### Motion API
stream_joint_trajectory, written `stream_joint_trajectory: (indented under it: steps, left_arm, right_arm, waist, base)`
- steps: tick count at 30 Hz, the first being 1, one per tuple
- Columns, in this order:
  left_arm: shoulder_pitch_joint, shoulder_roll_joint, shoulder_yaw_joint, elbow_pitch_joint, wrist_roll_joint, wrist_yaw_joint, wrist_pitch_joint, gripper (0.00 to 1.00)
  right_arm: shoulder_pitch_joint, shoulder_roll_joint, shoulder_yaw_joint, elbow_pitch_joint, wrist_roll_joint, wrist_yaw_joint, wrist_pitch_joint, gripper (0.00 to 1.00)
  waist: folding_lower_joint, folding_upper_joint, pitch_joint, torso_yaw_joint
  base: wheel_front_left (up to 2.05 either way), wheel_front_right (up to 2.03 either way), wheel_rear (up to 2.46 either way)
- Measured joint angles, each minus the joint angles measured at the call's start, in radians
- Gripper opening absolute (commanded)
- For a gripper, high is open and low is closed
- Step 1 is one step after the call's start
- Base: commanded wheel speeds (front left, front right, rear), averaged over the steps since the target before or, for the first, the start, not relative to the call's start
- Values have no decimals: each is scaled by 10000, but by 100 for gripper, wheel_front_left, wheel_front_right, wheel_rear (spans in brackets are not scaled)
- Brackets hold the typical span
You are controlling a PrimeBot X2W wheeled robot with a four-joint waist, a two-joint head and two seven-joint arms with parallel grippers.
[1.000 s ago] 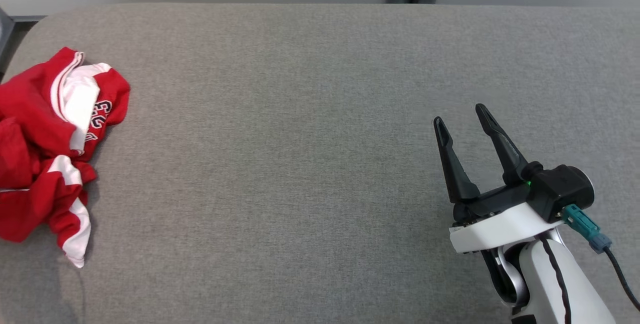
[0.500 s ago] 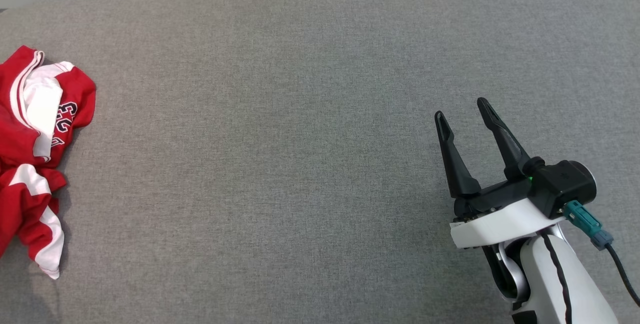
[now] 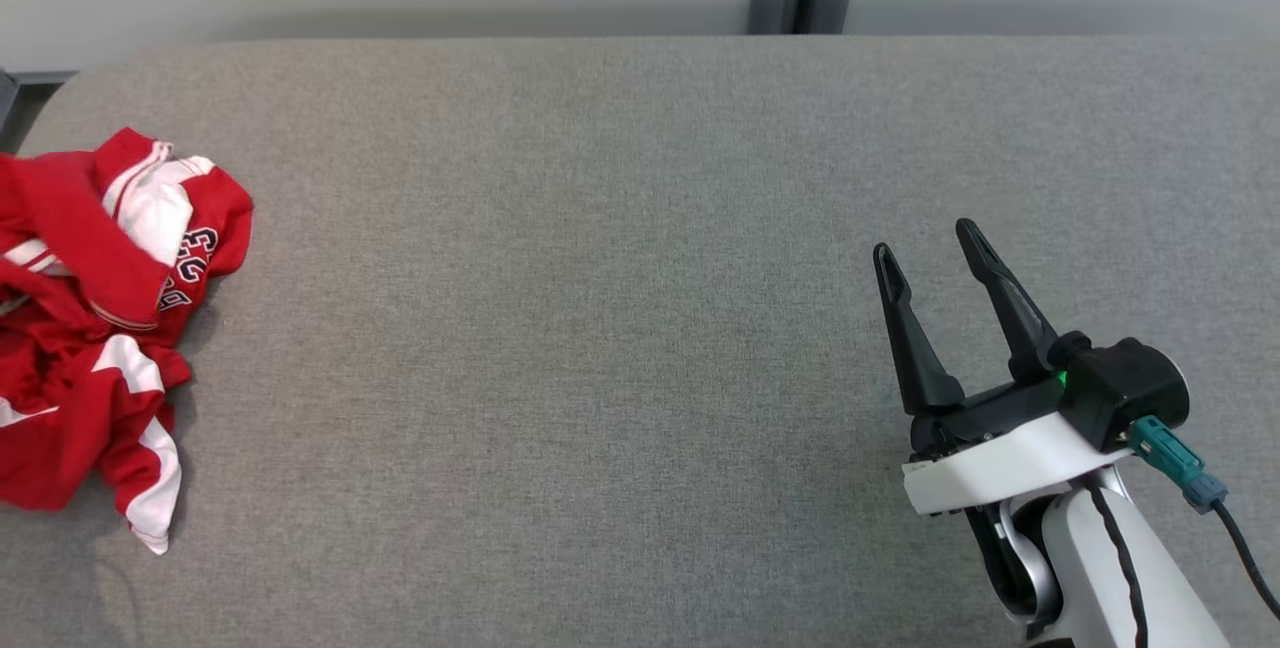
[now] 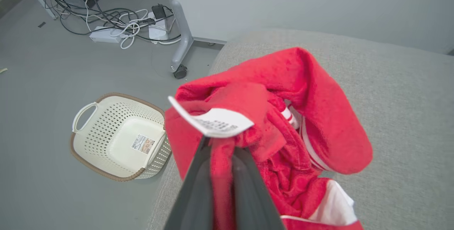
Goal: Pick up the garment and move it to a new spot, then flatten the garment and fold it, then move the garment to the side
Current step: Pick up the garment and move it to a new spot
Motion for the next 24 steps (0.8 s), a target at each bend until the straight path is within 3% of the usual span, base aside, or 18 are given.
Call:
stream_joint_trajectory:
  steps: [11,20,24]
  left_arm:
    - [-399,324,-1394,-3099,-675,-29,117,0]
    - [-515,318,-2568,-5850,-738,-29,769,0]
    - [-648,-75,-3152,-7049,-859,-31,1151,0]
  right_arm:
    - [422,0,59,132,462,0,0,100]
    - [626,2,-73,173,729,2,0,100]
    - [673,0,-161,151,819,0,0,100]
  waist:
    - [0,0,-1018,-28]
    - [0,0,-1577,-757]
    - [0,0,-1750,-1140]
  base:
    - [0,0,0]
    - [0,0,0]
    - [0,0,0]
